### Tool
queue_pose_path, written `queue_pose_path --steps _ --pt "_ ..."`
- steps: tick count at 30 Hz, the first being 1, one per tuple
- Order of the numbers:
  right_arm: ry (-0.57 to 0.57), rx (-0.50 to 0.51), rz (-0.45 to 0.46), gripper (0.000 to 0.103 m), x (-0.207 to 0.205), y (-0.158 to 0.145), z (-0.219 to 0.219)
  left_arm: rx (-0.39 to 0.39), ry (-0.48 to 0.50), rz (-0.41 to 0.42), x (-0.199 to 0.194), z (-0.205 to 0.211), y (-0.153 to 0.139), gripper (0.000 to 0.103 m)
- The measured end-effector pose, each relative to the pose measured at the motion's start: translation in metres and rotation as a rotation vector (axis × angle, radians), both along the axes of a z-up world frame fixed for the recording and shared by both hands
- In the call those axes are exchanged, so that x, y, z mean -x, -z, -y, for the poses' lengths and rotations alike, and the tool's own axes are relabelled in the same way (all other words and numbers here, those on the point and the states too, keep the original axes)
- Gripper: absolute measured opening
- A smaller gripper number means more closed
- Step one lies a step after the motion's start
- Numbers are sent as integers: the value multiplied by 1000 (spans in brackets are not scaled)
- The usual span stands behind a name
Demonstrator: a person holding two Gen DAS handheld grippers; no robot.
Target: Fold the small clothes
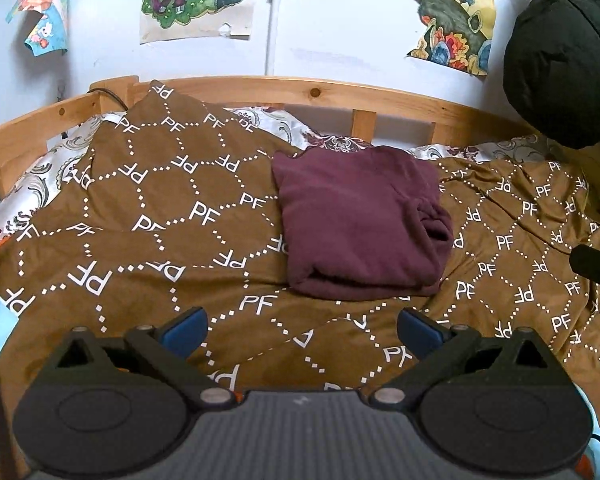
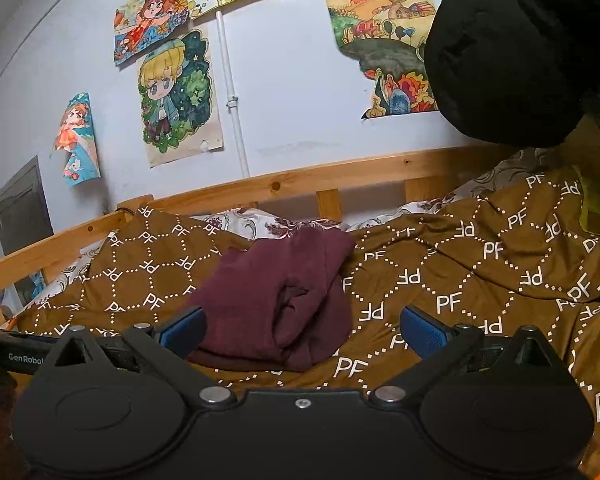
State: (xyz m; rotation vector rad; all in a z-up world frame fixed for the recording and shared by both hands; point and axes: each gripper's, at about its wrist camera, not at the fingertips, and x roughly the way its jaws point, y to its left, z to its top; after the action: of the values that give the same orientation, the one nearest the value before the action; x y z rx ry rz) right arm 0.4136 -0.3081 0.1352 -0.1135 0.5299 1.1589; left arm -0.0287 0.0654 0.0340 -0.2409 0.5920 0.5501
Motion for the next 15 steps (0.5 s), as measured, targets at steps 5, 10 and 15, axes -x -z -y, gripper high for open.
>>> queue_pose_path --steps 5,10,15 --pt "1 0 0 102 0 0 0 4 -9 2 0 0 -1 102" --pt "1 -1 -1 102 0 0 0 2 -8 1 0 0 -1 102" --pt "0 1 -2 102 0 0 0 -1 -5 -1 0 1 -1 102"
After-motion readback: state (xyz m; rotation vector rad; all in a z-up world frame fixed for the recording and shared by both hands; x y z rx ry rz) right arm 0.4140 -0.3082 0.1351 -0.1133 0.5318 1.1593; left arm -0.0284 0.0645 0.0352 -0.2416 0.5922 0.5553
